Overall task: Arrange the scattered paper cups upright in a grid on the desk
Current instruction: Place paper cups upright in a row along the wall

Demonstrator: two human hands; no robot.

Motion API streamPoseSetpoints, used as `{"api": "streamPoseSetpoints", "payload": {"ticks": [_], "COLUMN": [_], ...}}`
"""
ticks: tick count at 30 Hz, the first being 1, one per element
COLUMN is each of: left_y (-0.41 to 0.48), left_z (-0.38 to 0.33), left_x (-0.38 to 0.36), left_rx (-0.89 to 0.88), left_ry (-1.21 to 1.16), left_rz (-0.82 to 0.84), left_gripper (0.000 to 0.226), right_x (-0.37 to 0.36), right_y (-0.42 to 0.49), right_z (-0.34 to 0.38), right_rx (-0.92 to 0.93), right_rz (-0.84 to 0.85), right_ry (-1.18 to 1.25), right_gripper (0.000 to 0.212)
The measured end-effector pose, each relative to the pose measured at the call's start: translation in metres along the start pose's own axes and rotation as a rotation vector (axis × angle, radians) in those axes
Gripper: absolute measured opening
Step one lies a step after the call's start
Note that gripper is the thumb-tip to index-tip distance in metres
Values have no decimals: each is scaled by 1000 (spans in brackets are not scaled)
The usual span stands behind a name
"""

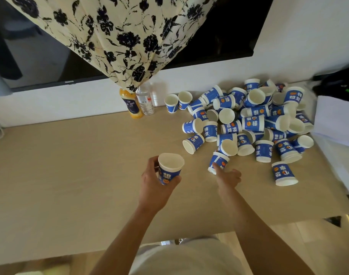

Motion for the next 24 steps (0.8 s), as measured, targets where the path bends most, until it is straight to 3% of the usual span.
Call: {"api": "streamPoseSetpoints", "payload": {"ticks": [10, 15, 24], "left_y": [-7, -6, 0], "left_z": [17, 25, 35], "left_x": [13, 17, 35], "left_rx": [71, 106, 104], "left_ry": [15, 3, -101], "left_rz": [-66, -86, -72], "left_gripper": [66, 64, 63], "right_x": [-25, -25, -35], "right_y": [19, 12, -24], "right_z": [24, 16, 1], "right_rx": [86, 40, 151], "right_rz": [58, 74, 200], "right_ry": [0, 44, 103], "right_gripper": [85, 80, 37]}}
Point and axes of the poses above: each hand's wrist, its own y-axis towards the middle knuckle, its own x-axis out of the back of the hand, z = x × y, the point moved 8 cm from there along y, towards the middle knuckle, and after that the axes turned 10 degrees about x, right-handed, at the moved point
